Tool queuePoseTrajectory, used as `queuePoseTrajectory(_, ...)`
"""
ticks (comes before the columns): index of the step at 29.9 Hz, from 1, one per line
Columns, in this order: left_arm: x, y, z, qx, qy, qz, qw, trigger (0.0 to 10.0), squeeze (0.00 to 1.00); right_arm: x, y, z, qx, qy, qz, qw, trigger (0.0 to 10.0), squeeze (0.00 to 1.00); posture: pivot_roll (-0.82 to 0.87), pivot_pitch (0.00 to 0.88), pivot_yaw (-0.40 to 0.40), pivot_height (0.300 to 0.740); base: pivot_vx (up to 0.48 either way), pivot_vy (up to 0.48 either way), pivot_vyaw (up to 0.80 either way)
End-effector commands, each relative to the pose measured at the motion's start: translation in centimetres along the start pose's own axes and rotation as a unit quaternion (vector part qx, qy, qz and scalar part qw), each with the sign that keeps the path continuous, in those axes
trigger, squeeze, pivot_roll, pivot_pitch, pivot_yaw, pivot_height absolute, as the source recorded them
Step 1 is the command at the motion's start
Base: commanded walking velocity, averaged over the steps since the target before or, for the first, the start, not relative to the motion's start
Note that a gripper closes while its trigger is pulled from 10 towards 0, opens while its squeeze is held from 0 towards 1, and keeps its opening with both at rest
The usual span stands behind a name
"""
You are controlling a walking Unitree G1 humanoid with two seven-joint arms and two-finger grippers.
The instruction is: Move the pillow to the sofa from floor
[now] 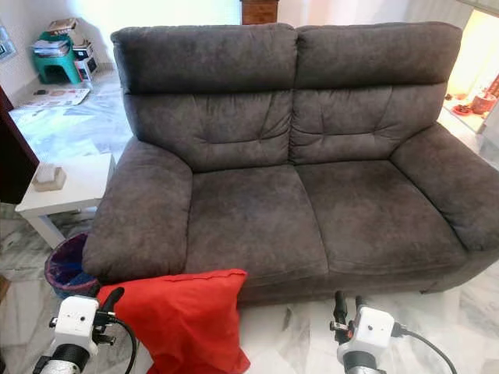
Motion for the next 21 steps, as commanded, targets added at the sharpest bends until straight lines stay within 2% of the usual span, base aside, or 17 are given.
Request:
queuePoseTrajectory(1,0.12,-0.21,0.14,0.004,0.015,0.004,1.0,10.0,0.0,-0.2,0.01,0.17,-0.001,0.003,-0.005,1.0,10.0,0.0,-0.01,0.063,0.031,0.74,0.334,0.0,0.0)
queuePoseTrajectory(12,0.59,-0.19,-0.22,0.011,0.013,0.007,1.0,10.0,0.0,0.06,-0.38,0.41,0.0,0.01,0.001,1.0,10.0,0.0,-0.01,0.064,0.024,0.74,0.331,0.0,0.0)
queuePoseTrajectory(21,0.34,-0.16,-0.57,0.015,0.014,0.004,1.0,10.0,0.0,0.18,-0.53,0.45,0.003,0.014,0.005,1.0,10.0,0.0,-0.01,0.061,0.017,0.74,0.283,0.0,0.0)
Point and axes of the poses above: a point about 5 cm out from each wrist's last joint towards the gripper, its own y axis pointing back from the gripper into the wrist, its own z axis along the axis of the wrist's last joint, x = y × z, the point moved 4 cm from there along -y, pointing out of the wrist towards the gripper, and after that the axes turned 1 degree about -y, right-handed, at the moved point
